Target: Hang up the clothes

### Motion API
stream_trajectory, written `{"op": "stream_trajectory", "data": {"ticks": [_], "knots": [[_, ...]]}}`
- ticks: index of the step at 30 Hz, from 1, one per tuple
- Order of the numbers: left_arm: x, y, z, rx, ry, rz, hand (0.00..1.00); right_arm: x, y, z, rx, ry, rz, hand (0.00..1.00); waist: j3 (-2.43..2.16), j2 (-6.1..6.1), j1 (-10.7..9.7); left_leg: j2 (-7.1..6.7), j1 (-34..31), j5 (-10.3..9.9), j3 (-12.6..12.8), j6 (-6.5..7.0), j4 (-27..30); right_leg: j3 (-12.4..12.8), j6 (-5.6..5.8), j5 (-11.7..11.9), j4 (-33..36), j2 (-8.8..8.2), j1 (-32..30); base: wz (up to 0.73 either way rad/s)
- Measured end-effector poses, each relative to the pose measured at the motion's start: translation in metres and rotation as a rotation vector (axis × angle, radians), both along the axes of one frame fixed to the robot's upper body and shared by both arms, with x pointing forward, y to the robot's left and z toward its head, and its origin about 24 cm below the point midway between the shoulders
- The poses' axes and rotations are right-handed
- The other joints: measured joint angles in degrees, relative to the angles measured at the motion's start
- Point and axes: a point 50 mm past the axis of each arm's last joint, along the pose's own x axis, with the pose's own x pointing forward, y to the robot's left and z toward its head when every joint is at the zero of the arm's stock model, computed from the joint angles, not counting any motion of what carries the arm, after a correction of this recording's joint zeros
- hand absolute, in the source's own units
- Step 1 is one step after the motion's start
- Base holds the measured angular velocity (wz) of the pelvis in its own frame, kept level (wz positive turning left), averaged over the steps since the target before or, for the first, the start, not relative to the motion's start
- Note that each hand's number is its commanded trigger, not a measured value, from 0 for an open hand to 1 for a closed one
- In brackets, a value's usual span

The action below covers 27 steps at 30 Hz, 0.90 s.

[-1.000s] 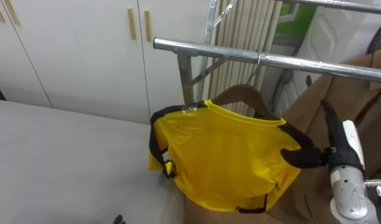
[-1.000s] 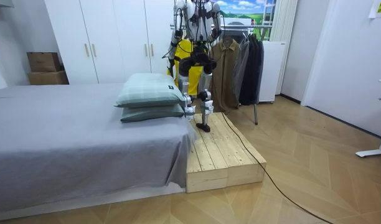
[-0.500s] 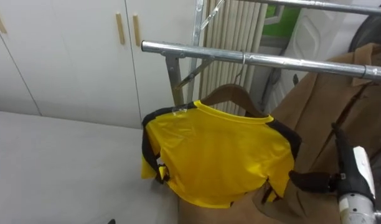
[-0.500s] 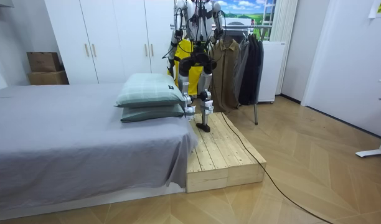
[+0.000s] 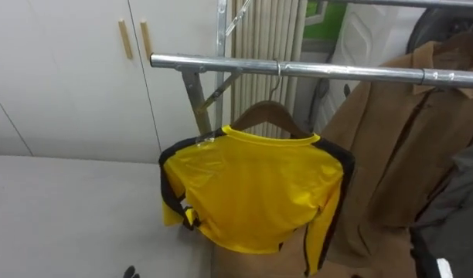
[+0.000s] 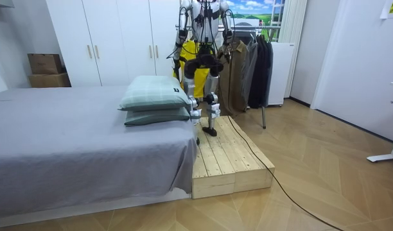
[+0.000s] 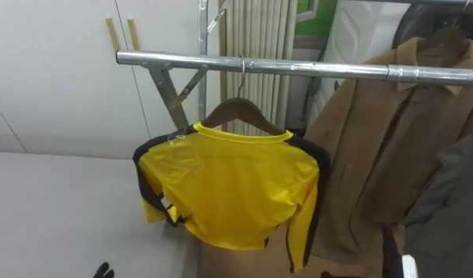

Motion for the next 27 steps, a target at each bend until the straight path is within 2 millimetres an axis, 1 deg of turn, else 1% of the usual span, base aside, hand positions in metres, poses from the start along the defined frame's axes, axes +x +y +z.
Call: {"op": "stream_trajectory", "data": {"ticks": [2,3,6,8,12,14,16,20,22,27], "knots": [[-0.008,0.003,-0.007,0.002,0.043,0.017,0.00,-0.012,-0.001,-0.013,0.018,0.069,-0.006,0.00,0.10,0.27,-0.12,-0.03,0.33,0.00,-0.01,0.00,-0.01,-0.15,0.01,-0.01,-0.01,-0.02,0.33,0.00],[-0.010,0.003,-0.008,0.002,0.049,0.019,0.00,-0.015,-0.002,-0.016,0.028,0.082,-0.011,0.00,0.12,0.32,-0.01,-0.03,0.36,0.00,-0.01,0.00,-0.01,-0.15,0.02,-0.01,-0.01,-0.02,0.35,0.00],[-0.019,0.006,-0.016,0.006,0.095,0.041,0.00,-0.031,-0.003,-0.032,0.100,0.155,-0.045,0.00,0.15,0.43,0.21,-0.04,0.66,-0.01,-0.22,0.02,-0.03,0.04,0.14,-0.14,-0.03,0.01,0.62,0.00],[-0.024,0.007,-0.019,0.006,0.113,0.052,0.00,-0.047,-0.004,-0.044,0.160,0.225,-0.058,0.00,0.23,0.30,0.33,-0.04,0.63,-0.02,-0.34,0.03,-0.06,0.13,0.52,-0.38,-0.04,0.05,0.62,0.00],[-0.029,0.008,-0.021,0.015,0.104,0.060,0.00,-0.069,-0.003,-0.058,0.243,0.299,-0.090,0.00,0.23,0.23,0.24,-0.03,0.54,-0.09,-0.52,0.11,-0.11,0.12,0.66,-0.34,-0.04,0.08,0.55,0.00],[-0.033,0.008,-0.024,0.017,0.111,0.063,0.00,-0.085,-0.003,-0.066,0.285,0.347,-0.111,0.00,0.18,0.31,0.34,0.05,0.53,-0.49,-0.35,0.00,-0.23,-0.25,0.73,-0.19,-0.03,0.17,0.35,-0.02],[-0.034,0.008,-0.026,0.020,0.118,0.063,0.00,-0.092,-0.002,-0.069,0.306,0.376,-0.113,0.00,0.08,0.46,0.35,0.10,0.45,-0.81,-0.28,-0.37,-0.59,-0.12,0.58,0.08,0.05,0.35,0.02,-0.07],[-0.037,0.007,-0.029,0.020,0.128,0.065,0.00,-0.102,0.000,-0.073,0.337,0.406,-0.097,0.00,-0.08,0.38,0.13,0.05,0.66,-1.12,-0.04,-0.34,-0.93,-0.35,0.37,0.30,0.17,0.32,-0.02,-0.01],[-0.037,0.007,-0.029,0.019,0.130,0.066,0.00,-0.103,0.001,-0.074,0.347,0.414,-0.091,0.00,-0.09,0.39,0.00,0.06,0.67,-1.15,-0.13,-0.31,-0.97,-0.38,0.35,0.28,0.11,0.33,-0.01,0.00],[-0.038,0.006,-0.030,0.018,0.137,0.056,0.00,-0.116,0.001,-0.079,0.363,0.467,-0.101,0.00,-0.11,0.35,-0.27,0.07,0.65,-1.24,-0.54,-0.25,-1.06,-0.66,0.27,0.01,0.03,0.29,0.06,0.03]]}}
